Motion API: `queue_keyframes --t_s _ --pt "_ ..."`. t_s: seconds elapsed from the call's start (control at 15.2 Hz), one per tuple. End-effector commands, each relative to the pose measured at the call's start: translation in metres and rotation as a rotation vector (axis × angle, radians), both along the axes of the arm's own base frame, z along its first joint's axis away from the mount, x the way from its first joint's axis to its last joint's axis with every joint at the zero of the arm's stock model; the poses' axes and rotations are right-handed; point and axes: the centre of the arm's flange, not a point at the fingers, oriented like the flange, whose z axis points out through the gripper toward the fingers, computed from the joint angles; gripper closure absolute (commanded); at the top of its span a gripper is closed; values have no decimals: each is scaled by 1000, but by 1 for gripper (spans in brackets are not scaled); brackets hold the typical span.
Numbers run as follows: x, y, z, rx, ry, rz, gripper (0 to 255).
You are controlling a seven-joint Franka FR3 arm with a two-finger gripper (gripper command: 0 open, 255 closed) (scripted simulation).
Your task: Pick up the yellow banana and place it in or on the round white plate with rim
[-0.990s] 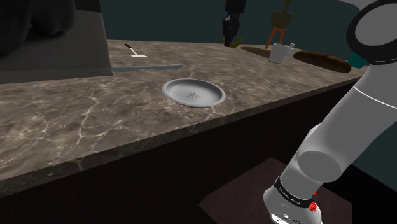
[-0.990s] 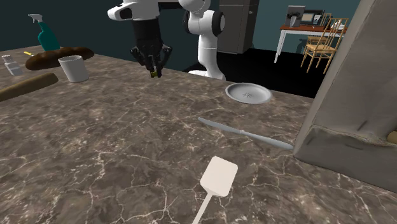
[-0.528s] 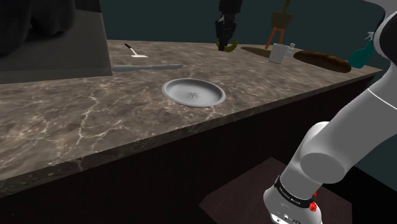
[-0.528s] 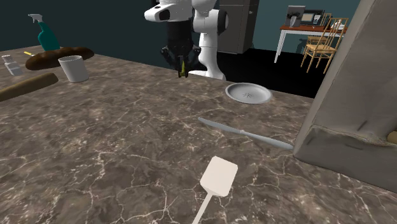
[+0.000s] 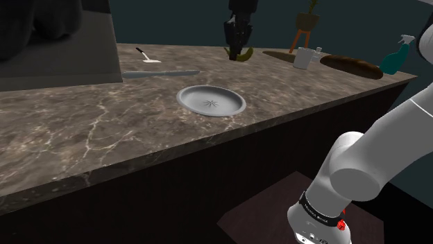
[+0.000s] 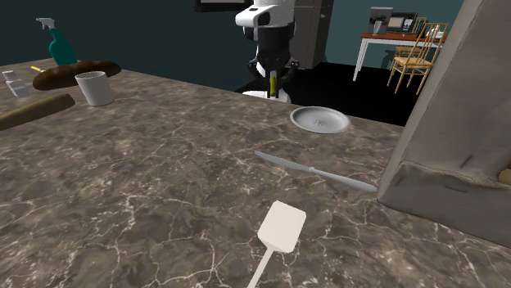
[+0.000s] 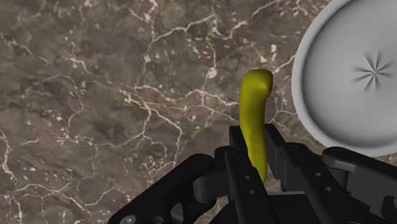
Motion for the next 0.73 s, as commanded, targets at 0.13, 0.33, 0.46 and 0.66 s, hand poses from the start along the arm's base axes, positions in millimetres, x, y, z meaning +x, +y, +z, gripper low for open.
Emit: queue_keyframes --t_s 0.13,0.33,0.46,0.66 --pt "-15 53 -2 0 0 -2 255" --pt "-27 90 -2 0 0 -2 255" --pt "-35 115 -3 0 0 -2 255" --pt "-44 142 -8 0 0 -2 255"
